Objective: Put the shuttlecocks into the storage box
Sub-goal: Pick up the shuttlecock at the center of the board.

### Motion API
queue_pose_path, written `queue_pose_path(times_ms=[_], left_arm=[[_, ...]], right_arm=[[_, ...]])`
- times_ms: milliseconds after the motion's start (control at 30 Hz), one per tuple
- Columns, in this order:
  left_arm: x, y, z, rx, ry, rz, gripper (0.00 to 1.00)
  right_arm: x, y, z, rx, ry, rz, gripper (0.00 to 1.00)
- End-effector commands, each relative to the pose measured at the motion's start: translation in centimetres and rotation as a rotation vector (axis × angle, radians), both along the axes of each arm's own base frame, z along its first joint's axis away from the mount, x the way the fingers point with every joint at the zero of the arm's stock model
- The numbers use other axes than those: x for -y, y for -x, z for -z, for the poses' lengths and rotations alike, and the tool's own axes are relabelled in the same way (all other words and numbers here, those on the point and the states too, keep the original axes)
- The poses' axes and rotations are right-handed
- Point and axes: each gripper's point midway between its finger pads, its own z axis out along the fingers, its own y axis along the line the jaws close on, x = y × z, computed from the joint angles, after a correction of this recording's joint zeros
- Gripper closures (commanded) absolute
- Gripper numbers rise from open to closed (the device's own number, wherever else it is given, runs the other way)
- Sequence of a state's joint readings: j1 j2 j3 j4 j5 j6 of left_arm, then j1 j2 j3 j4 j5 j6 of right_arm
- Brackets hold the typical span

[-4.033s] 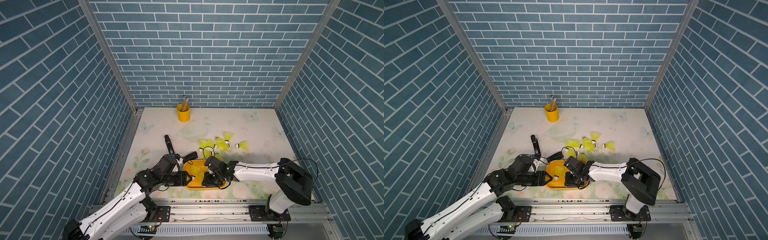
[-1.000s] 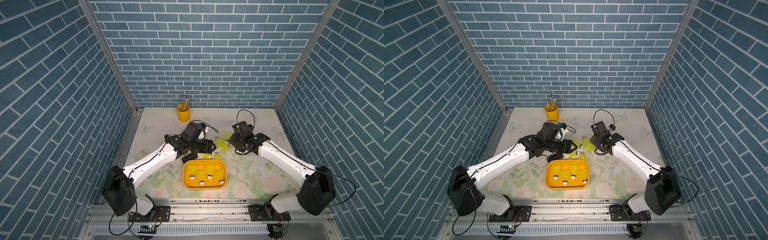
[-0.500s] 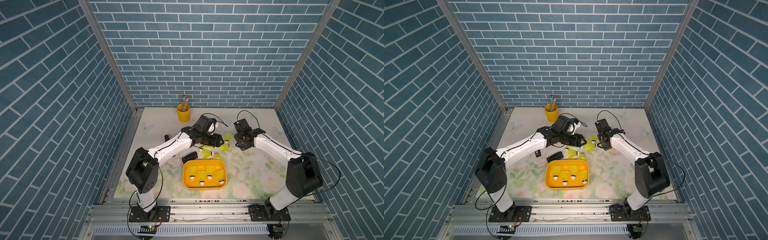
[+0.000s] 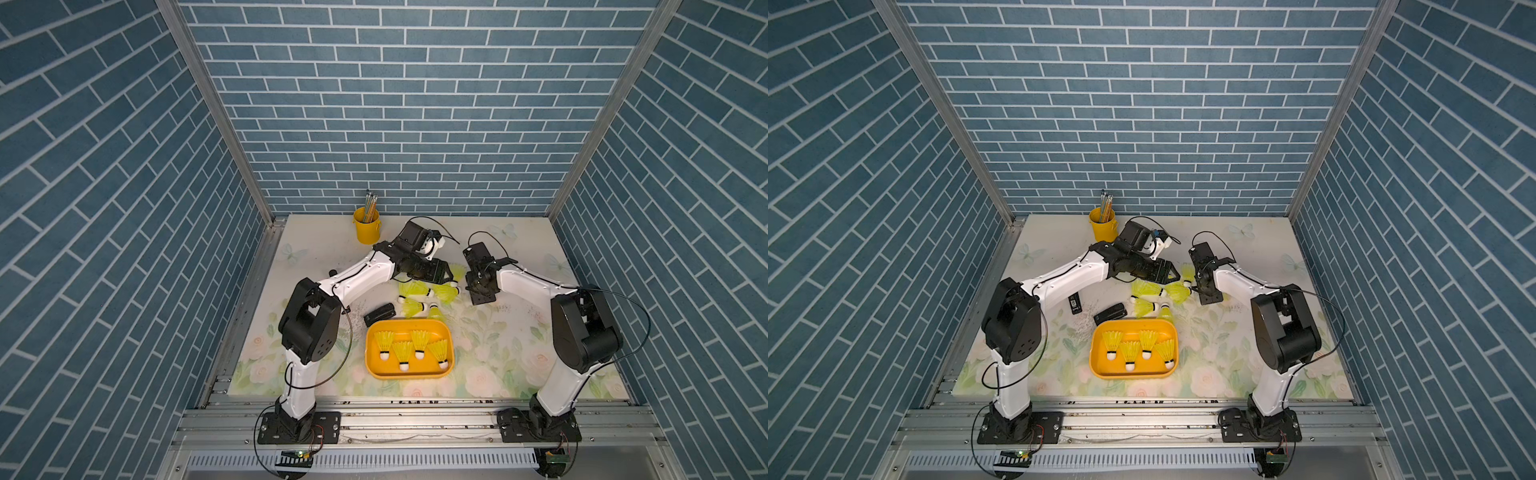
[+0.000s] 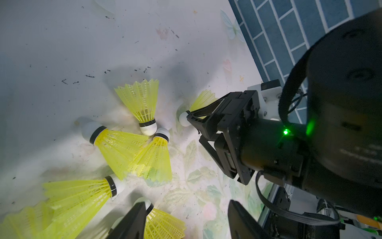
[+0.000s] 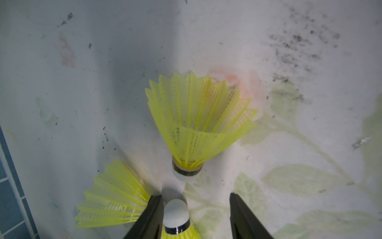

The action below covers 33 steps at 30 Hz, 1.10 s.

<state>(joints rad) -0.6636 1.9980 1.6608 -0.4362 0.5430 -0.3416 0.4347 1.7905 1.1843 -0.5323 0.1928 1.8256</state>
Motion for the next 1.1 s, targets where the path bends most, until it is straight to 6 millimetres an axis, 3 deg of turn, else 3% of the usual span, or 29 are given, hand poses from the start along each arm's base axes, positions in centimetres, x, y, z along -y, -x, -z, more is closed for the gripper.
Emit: queue_pose_path(times_ms=[0,400,733,1067], left_arm=[[0.0,-0.3,-0.4,-0.002,0.021,0.032,0.31],[-1.1,-1.5,0.7,-0.025,0.016,-0.003,0.31],[-1.3,-1.5,0.8,-0.027,0.014,-0.012,0.32],[-1.7,-1.9,1.2,-0.044,0.032,-0.028,0.32]], right_arm=[[0.0,-1.1,0.2,0.0,-0.028,0.068,0.44],[1.1,-1.6,2.4,-0.084,0.009,0.094,0.48],[1.5,-1.6,3.7,-0.115,0.033,0.093,0.63],[1.9,-1.8,3.4,-0.099,0.065,0.064,0.83]])
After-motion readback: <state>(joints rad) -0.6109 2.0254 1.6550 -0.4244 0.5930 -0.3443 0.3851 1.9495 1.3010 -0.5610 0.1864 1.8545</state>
